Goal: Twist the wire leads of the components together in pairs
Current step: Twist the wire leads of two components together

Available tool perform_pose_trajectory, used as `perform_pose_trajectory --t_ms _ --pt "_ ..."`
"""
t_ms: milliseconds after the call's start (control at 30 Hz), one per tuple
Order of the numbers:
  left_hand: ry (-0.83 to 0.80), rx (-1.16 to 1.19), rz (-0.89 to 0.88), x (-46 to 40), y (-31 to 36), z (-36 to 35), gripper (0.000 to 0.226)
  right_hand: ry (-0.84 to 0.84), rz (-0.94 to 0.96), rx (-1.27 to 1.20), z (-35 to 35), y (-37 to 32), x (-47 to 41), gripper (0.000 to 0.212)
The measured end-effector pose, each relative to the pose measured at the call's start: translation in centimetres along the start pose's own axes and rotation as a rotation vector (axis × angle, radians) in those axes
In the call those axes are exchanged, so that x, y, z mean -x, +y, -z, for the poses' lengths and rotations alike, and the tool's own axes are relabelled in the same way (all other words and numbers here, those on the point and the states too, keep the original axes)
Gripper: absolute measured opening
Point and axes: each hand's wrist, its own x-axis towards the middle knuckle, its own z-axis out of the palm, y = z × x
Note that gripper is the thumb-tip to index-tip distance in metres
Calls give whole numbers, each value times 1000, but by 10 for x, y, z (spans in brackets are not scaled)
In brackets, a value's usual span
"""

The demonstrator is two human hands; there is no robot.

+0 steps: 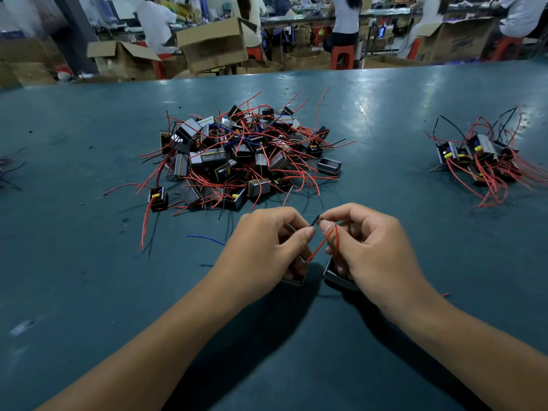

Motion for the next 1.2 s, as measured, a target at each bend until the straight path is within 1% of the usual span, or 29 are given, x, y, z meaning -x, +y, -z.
perform_pose_trajectory --t_ms 167,267,433,500,600,633,767,867,1067,1200 --pt "7 30 -17 2 -1 -4 17 1 -37 -133 -3 -4 2 13" --pt "11 39 -32 3 0 -6 16 0 -46 -189 -4 -6 2 9" --pt "27 35 -39 5 0 -10 17 0 -56 -244 -5 -6 2 8" --pt "48 49 -38 5 2 -11 18 -2 -55 -235 -5 -6 2 9" --pt "71 76 -23 4 3 -11 18 -14 -21 -167 -4 -6 2 19" --pt "72 89 -15 4 2 -10 18 -19 -17 -160 -4 -6 1 19" --pt "67 121 -10 4 2 -9 14 -40 -52 -211 -5 -5 1 6" --pt "58 137 -8 4 2 -10 7 -37 -46 -194 -4 -5 1 7" --pt "73 156 -13 4 2 -11 12 -7 -37 -198 -2 -3 0 11" --pt "86 155 -19 4 3 -12 13 -5 -20 -193 -2 0 -1 10"
